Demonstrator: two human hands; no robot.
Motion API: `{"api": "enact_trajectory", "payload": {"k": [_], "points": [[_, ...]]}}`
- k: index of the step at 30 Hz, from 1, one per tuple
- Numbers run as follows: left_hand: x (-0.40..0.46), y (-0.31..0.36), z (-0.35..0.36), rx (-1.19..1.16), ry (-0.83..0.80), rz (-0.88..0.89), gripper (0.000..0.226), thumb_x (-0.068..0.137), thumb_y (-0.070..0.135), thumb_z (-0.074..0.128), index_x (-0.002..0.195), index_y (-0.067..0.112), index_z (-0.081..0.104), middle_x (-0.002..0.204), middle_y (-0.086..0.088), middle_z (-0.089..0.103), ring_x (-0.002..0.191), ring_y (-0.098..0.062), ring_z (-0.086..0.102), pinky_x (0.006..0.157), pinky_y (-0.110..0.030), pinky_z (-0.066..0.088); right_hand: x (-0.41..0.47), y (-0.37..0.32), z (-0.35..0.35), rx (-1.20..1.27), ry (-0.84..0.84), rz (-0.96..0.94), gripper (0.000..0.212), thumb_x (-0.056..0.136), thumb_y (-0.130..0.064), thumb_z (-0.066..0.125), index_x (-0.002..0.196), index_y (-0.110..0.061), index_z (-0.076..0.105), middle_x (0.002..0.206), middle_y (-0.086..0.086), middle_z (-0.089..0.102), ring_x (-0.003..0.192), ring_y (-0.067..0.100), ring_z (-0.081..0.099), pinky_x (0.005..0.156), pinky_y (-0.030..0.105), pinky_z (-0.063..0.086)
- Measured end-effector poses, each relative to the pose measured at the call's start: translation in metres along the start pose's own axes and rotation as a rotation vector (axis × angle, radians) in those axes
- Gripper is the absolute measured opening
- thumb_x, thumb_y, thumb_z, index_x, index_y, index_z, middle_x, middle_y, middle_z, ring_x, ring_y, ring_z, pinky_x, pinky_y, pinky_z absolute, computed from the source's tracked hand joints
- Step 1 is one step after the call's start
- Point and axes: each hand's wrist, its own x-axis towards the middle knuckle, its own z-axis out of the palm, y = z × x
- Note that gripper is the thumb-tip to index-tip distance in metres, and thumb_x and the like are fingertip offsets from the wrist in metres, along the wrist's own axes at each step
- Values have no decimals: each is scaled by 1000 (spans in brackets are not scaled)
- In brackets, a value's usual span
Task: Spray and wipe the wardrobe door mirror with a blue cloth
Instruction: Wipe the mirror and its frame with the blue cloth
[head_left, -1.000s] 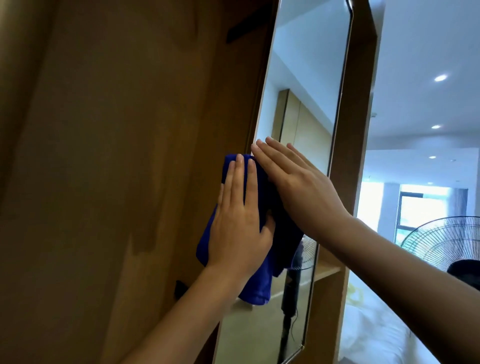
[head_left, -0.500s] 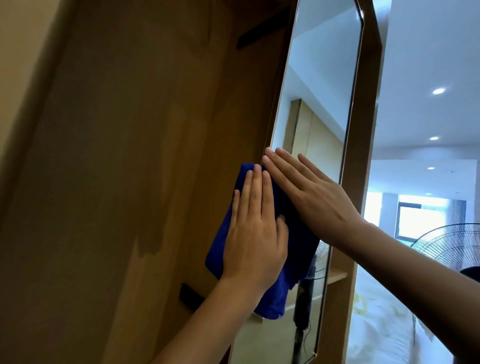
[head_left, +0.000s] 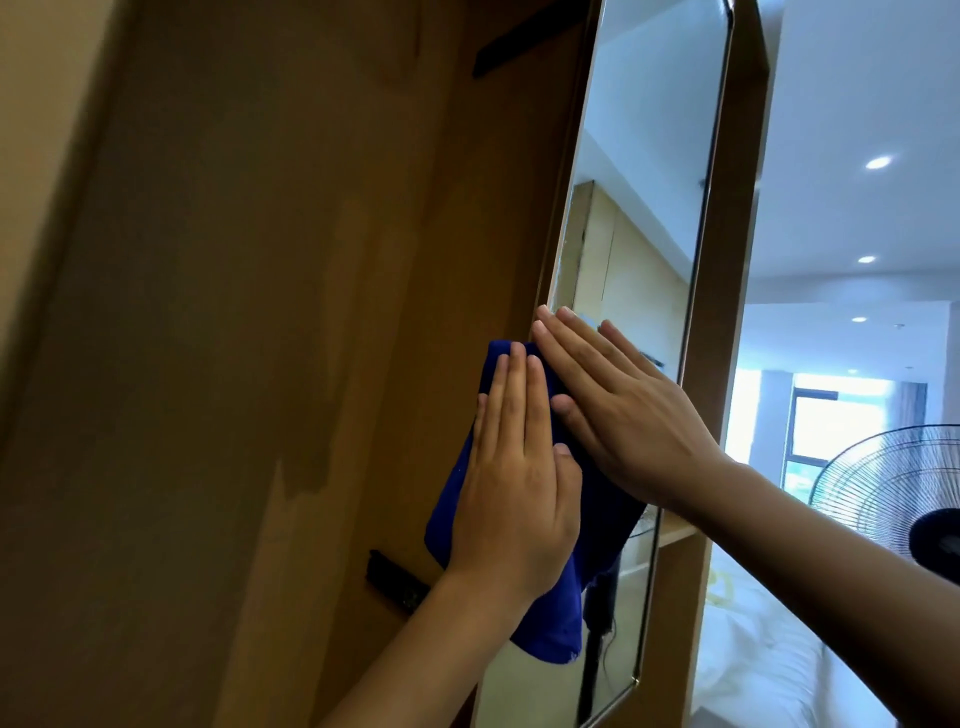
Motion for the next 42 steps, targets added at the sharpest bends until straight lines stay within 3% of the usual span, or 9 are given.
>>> {"api": "enact_trajectory", "payload": {"k": [15, 17, 19, 21, 23, 28, 31, 37, 42], "points": [[-5, -1, 2, 6, 25, 0, 57, 99, 29, 18, 148, 25, -10, 162, 1, -3, 148, -9, -5, 121, -39, 9, -13, -2, 10, 55, 13, 198, 57, 105, -47, 10, 154, -18, 9, 162, 0, 11, 150, 10, 2, 123, 35, 6], [-5, -1, 2, -2, 27, 2, 57, 99, 28, 18, 148, 26, -9, 162, 0, -2, 148, -9, -5, 121, -40, 11, -13, -4, 10, 78, 20, 201, 58, 105, -46, 13, 155, -18, 12, 162, 0, 14, 150, 12, 5, 123, 36, 8], [-5, -1, 2, -8, 22, 2, 57, 99, 27, 19, 149, 25, -9, 162, 0, -2, 148, -9, -6, 121, -41, 13, -14, -6, 11, 121, 47, 221, 58, 104, -46, 18, 153, -17, 22, 159, 2, 27, 148, 15, 20, 120, 36, 18], [-5, -1, 2, -4, 21, 3, 57, 99, 27, 19, 149, 23, -8, 162, -1, -2, 148, -9, -6, 121, -41, 13, -17, -9, 10, 180, 81, 261, 55, 102, -48, 26, 147, -18, 35, 146, 3, 46, 132, 19, 43, 109, 39, 35], [-5, -1, 1, -2, 17, 3, 57, 98, 26, 19, 149, 21, -8, 162, -1, -2, 148, -9, -7, 121, -41, 13, -21, -12, 7, 247, 71, 322, 53, 99, -53, 30, 137, -20, 44, 129, 2, 57, 114, 19, 54, 97, 40, 45], [-4, 0, 0, -16, 0, -13, 58, 97, 28, 17, 148, 19, -9, 161, 3, -7, 147, -7, -9, 121, -40, 11, -25, -3, 2, 487, -105, 391, 61, 90, -71, 31, 122, -22, 49, 104, -7, 62, 87, 4, 58, 78, 21, 47], [-4, 0, 0, -11, 0, -7, 59, 97, 27, 18, 149, 19, -9, 161, 2, -7, 147, -8, -9, 121, -40, 10, -24, 1, -5, 591, -86, 367, 43, 92, -65, 41, 95, -24, 55, 80, -13, 55, 70, 2, 53, 64, 13, 38], [-2, -2, -3, -4, -29, -13, 61, 97, 31, 21, 148, 22, -10, 161, 4, -9, 147, -6, -10, 122, -39, 5, -19, 5, -26, 768, -150, 420, 21, 90, -47, 46, 84, -29, 53, 73, -7, 57, 62, -2, 56, 58, 11, 43], [1, -5, -6, 87, -31, -27, 63, 98, 40, 20, 151, 21, -10, 161, 2, -11, 146, -8, -15, 121, -39, -2, -6, 11, -37, 729, -177, 391, 21, 97, -36, 51, 80, -24, 55, 71, -5, 58, 59, -1, 55, 56, 10, 42]]}}
